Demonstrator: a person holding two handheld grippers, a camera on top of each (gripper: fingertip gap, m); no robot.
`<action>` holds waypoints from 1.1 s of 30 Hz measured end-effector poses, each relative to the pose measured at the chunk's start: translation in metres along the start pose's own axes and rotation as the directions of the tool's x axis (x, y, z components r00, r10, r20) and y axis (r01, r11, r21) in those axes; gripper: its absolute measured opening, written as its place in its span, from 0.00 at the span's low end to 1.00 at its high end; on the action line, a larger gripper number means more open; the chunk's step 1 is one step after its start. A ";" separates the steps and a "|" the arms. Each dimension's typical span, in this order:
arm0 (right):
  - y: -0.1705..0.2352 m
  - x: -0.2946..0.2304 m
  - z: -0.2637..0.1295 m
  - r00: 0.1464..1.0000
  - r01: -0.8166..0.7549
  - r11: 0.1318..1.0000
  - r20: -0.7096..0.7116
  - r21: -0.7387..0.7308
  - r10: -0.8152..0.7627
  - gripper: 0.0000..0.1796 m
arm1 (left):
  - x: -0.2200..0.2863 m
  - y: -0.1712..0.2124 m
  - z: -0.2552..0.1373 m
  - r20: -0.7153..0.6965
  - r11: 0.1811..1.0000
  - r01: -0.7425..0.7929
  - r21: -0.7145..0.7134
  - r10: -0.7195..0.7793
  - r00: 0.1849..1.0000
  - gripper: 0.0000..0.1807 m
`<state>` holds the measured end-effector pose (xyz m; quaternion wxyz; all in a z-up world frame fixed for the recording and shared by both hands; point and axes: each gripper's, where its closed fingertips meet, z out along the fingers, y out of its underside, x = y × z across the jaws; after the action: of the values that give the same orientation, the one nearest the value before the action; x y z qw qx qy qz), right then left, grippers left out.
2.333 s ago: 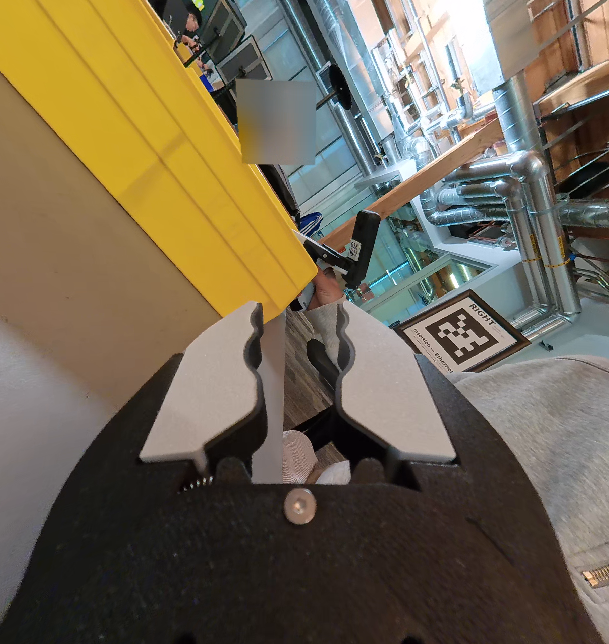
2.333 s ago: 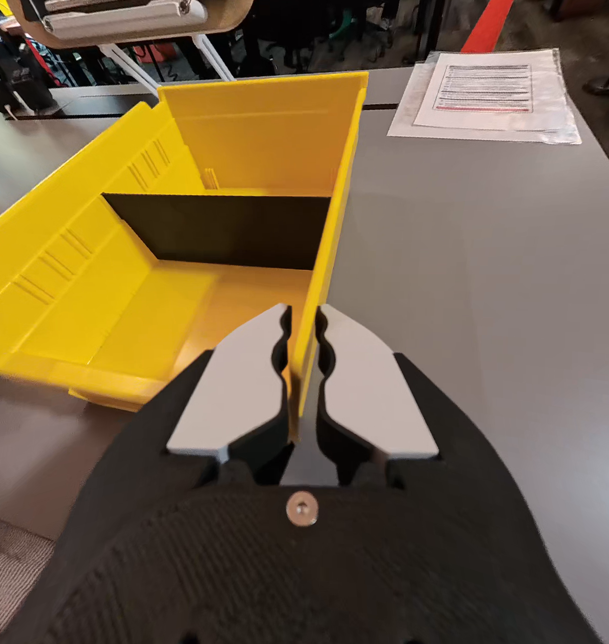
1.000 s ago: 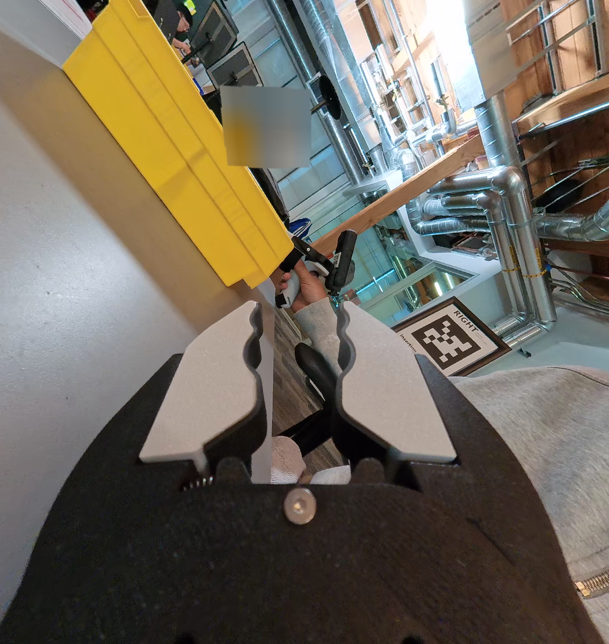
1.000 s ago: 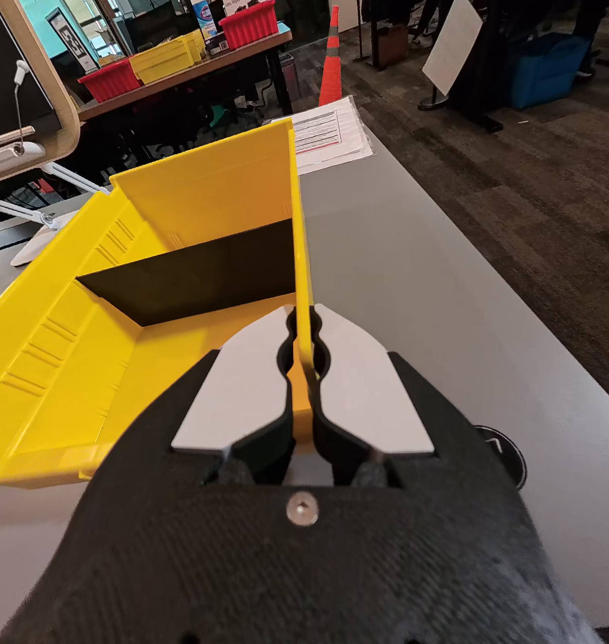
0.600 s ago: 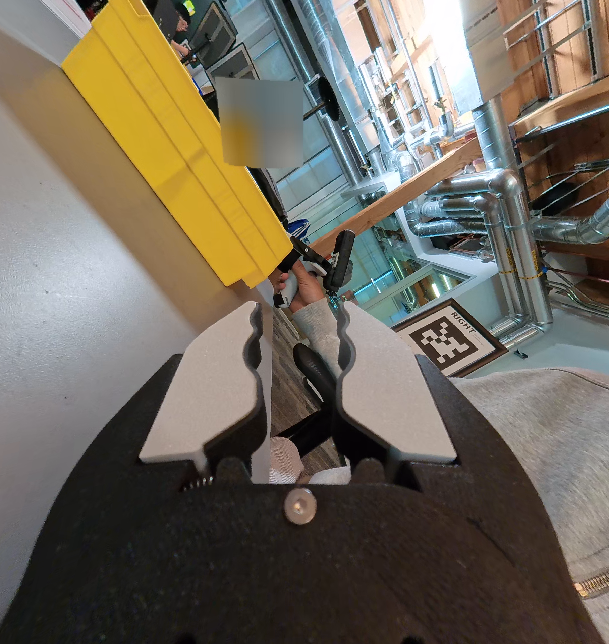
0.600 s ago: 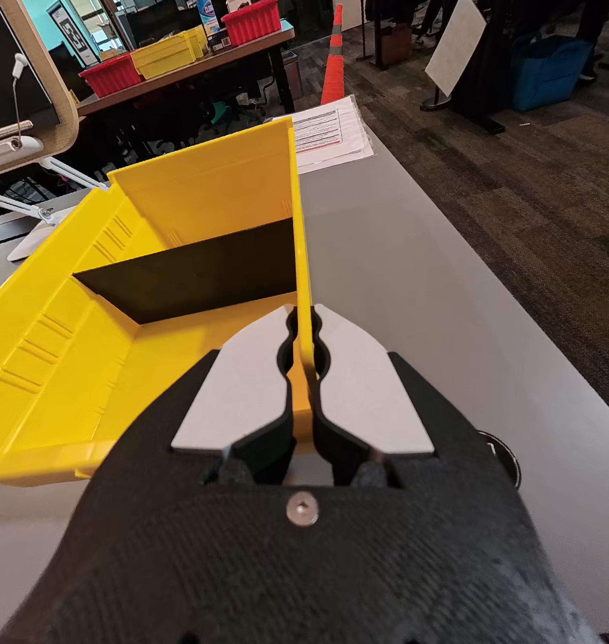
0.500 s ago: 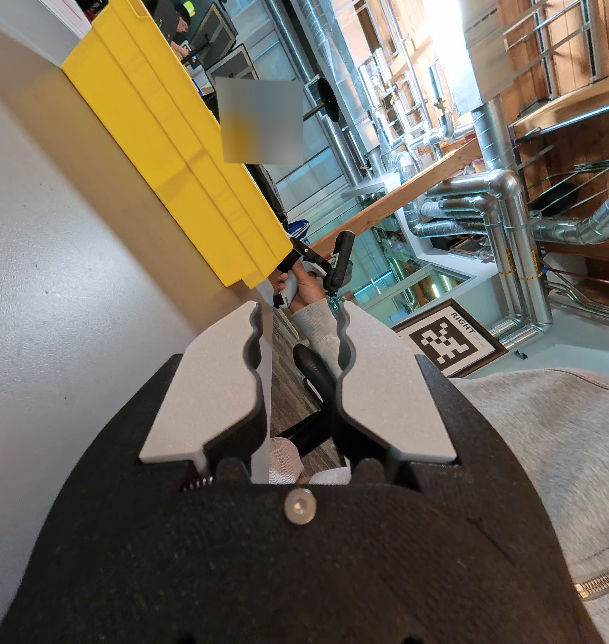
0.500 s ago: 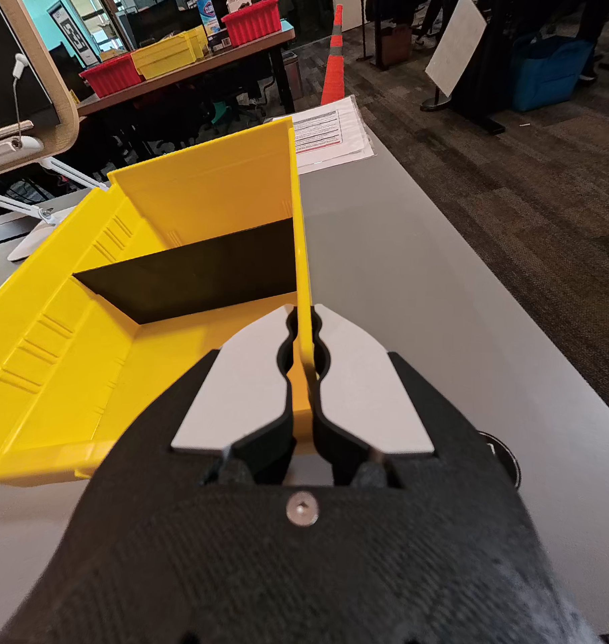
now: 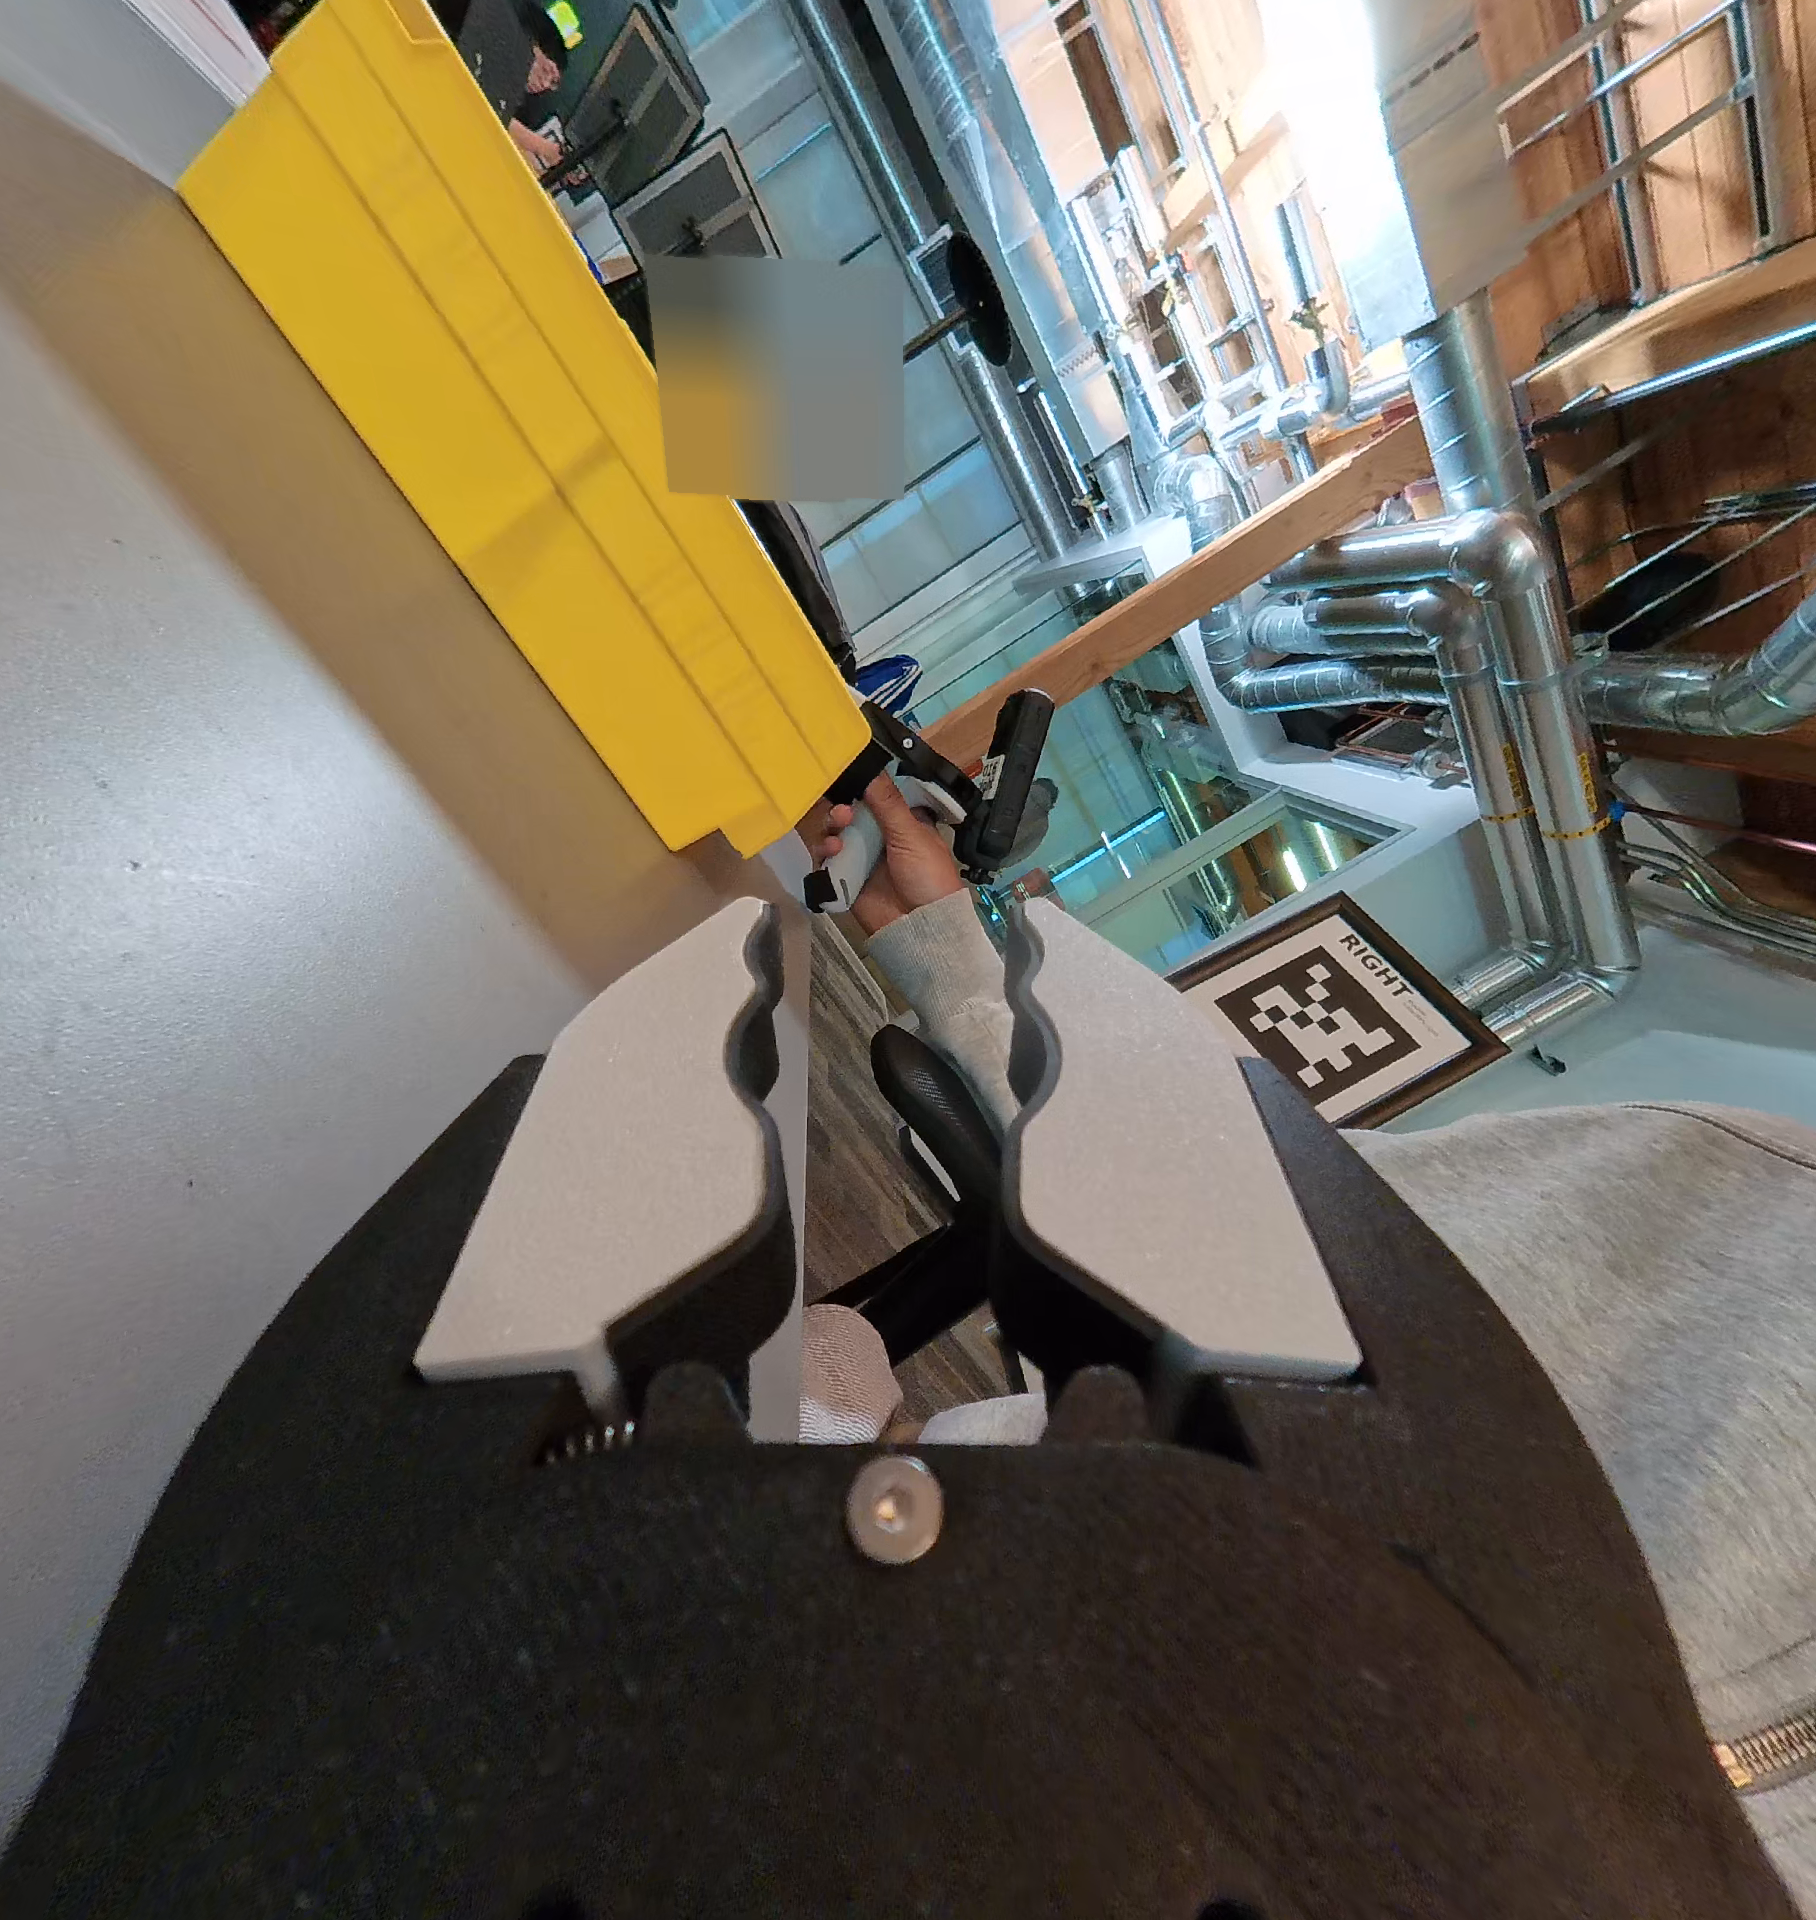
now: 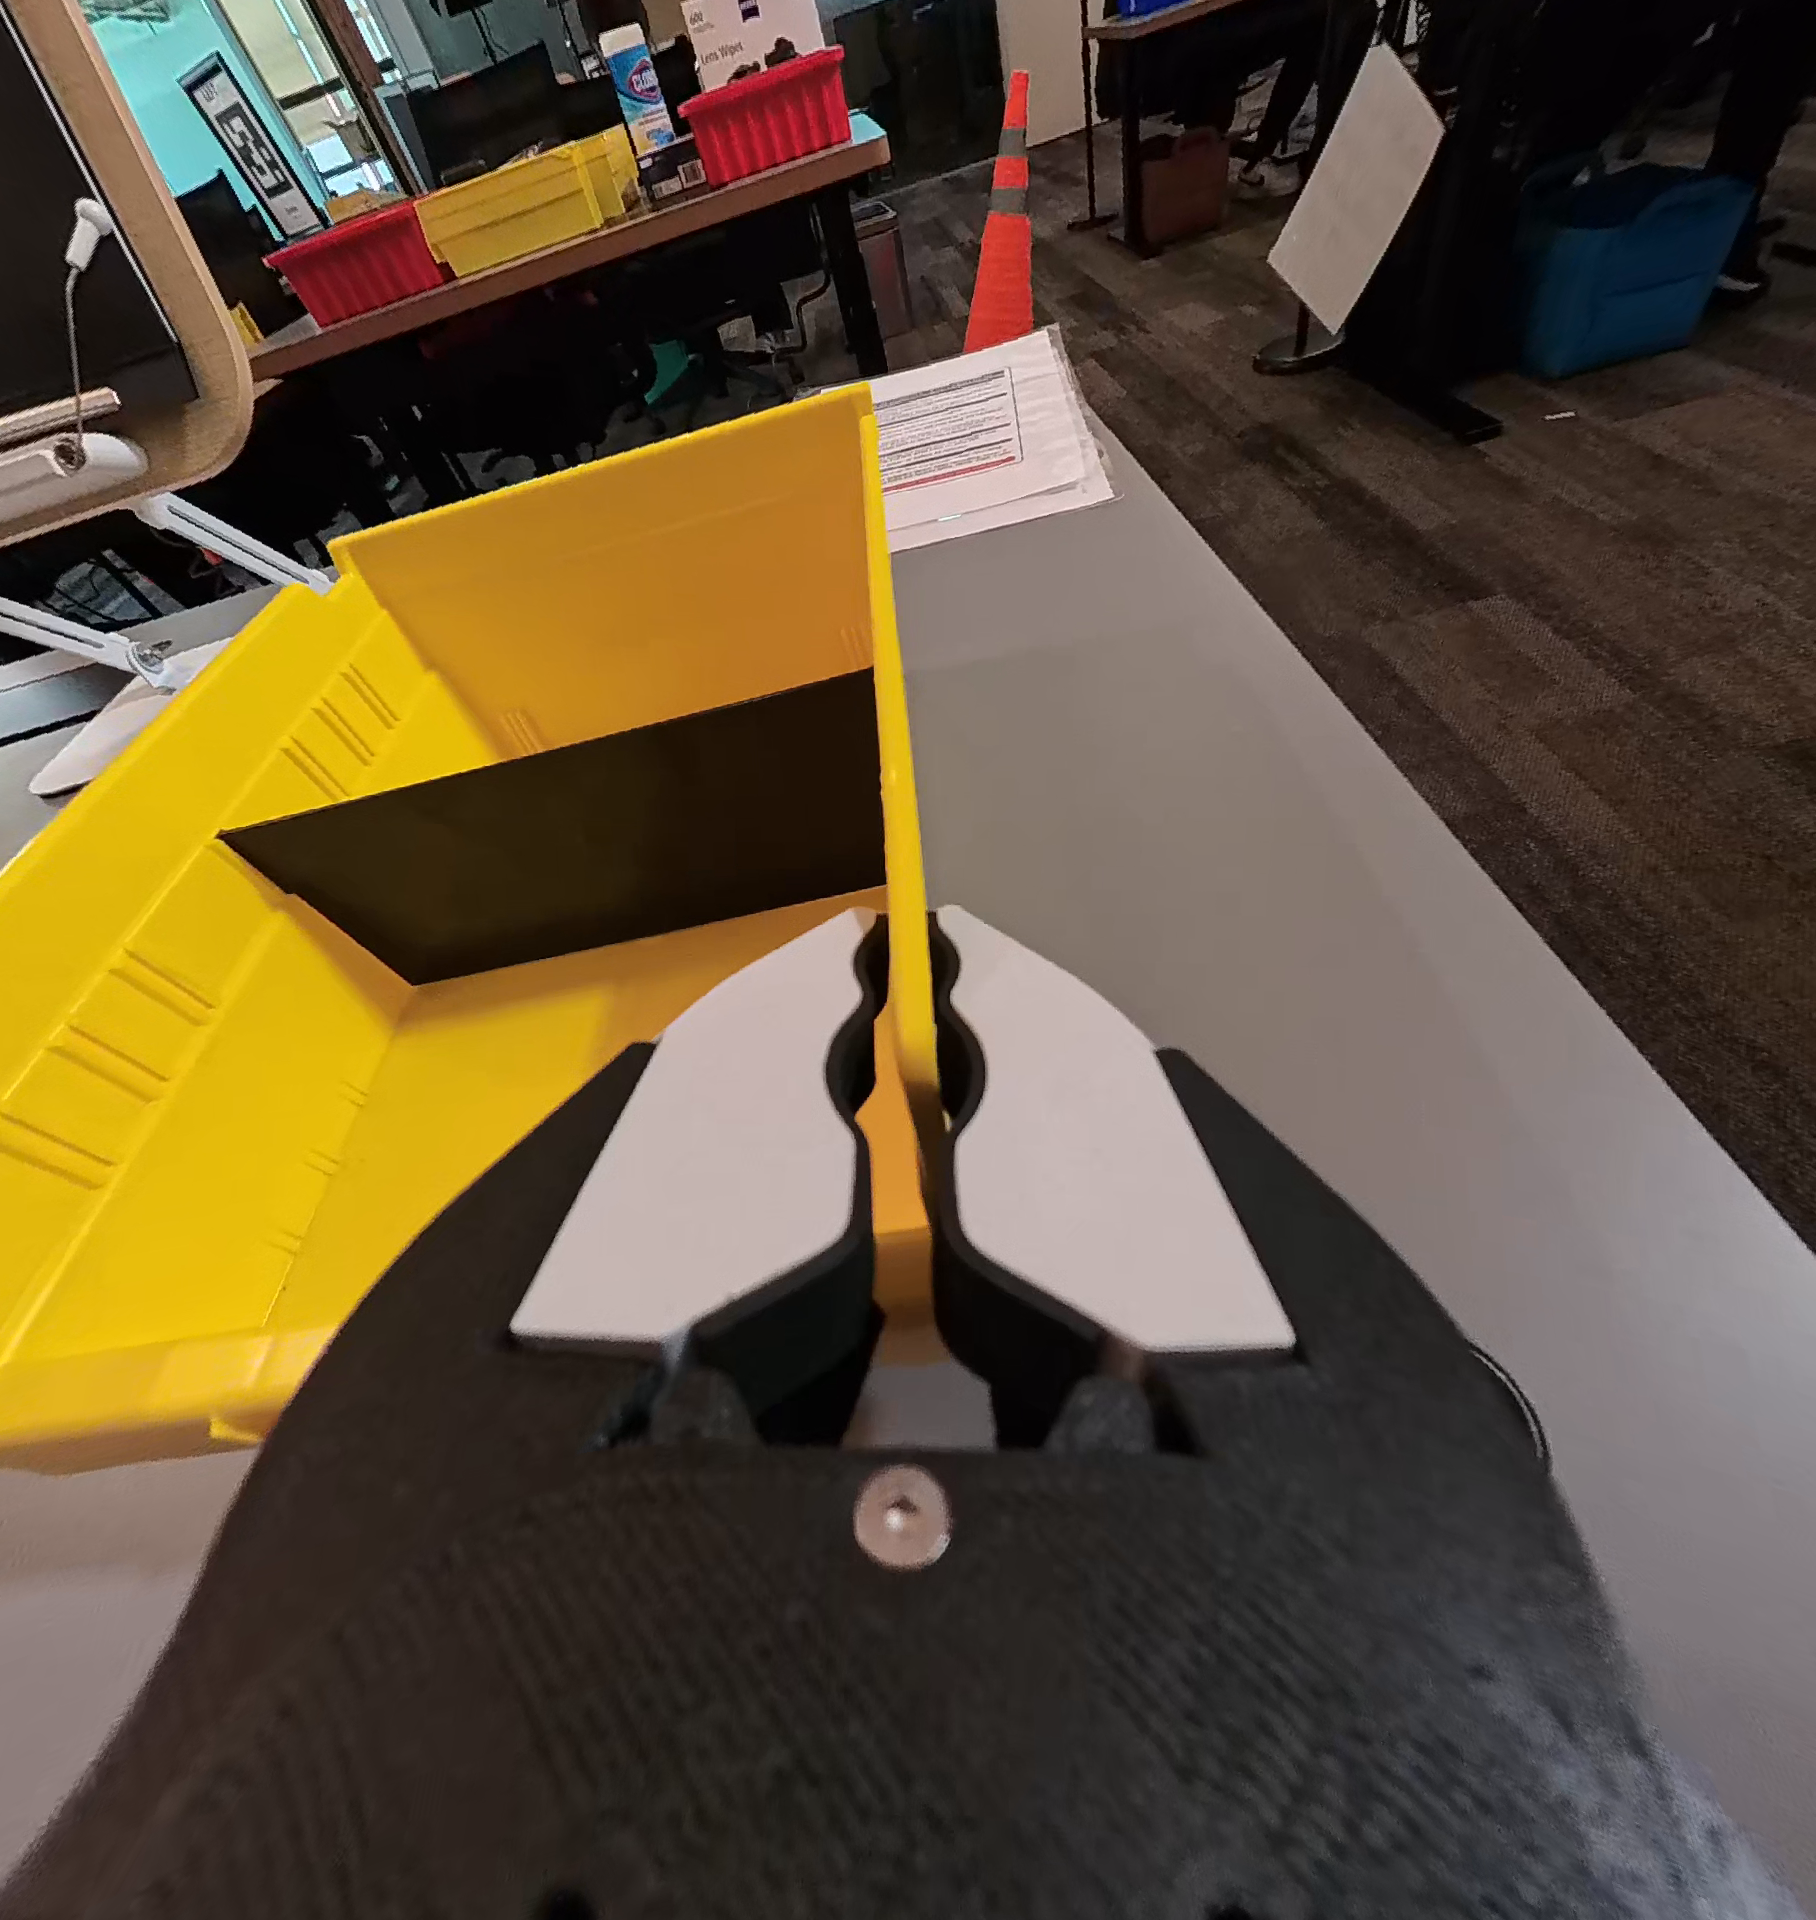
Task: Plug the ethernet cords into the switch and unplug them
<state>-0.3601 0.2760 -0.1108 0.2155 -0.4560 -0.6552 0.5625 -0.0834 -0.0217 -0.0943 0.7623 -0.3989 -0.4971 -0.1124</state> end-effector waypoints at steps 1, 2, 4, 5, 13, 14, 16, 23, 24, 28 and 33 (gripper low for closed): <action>0.000 0.000 0.000 1.000 -0.005 1.000 0.000 0.004 0.005 0.03 | 0.000 0.000 0.000 0.000 1.000 0.001 0.000 -0.001 1.000 0.23; 0.000 0.000 0.000 1.000 -0.009 1.000 -0.001 0.008 0.009 0.03 | 0.000 0.000 0.000 -0.001 1.000 0.002 0.001 -0.002 1.000 0.23; -0.001 0.000 0.001 1.000 -0.008 1.000 -0.007 0.011 0.008 0.03 | 0.000 0.000 0.000 -0.001 1.000 0.003 0.002 -0.003 1.000 0.23; -0.001 0.001 0.001 1.000 -0.004 1.000 -0.011 0.014 0.005 0.03 | 0.000 0.000 0.000 -0.001 1.000 0.003 0.003 -0.003 1.000 0.23; -0.003 0.002 0.000 0.999 0.011 1.000 -0.036 0.029 -0.010 0.02 | -0.001 -0.001 -0.001 -0.004 1.000 0.011 0.009 -0.011 1.000 0.23; -0.003 0.002 0.000 0.999 0.012 1.000 -0.037 0.028 -0.011 0.02 | -0.001 -0.001 -0.001 -0.004 1.000 0.011 0.009 -0.011 1.000 0.23; -0.003 0.001 0.000 0.999 0.012 0.999 -0.036 0.030 -0.011 0.02 | -0.001 -0.001 -0.001 -0.005 1.000 0.013 0.010 -0.013 1.000 0.23; -0.003 0.001 -0.001 0.999 0.012 1.000 -0.036 0.026 -0.011 0.02 | -0.001 -0.002 -0.001 -0.007 1.000 0.015 0.013 -0.014 1.000 0.23; -0.005 0.001 -0.002 0.999 0.017 1.000 -0.037 0.025 -0.017 0.02 | -0.001 -0.002 -0.001 -0.006 1.000 0.014 0.013 -0.014 1.000 0.23; -0.030 -0.007 -0.023 1.000 0.019 0.992 -0.021 0.128 -0.017 0.07 | -0.002 -0.002 -0.001 -0.003 1.000 0.015 0.011 -0.015 1.000 0.23; -0.078 -0.092 -0.070 0.959 0.208 0.892 0.094 0.401 -0.266 0.14 | -0.003 -0.001 0.000 0.022 1.000 -0.029 -0.005 0.029 0.999 0.23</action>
<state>-0.2869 0.2408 0.0028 0.3198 -0.2782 -0.5960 0.6820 -0.0854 -0.0235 -0.0966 0.7575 -0.4091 -0.4992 -0.0981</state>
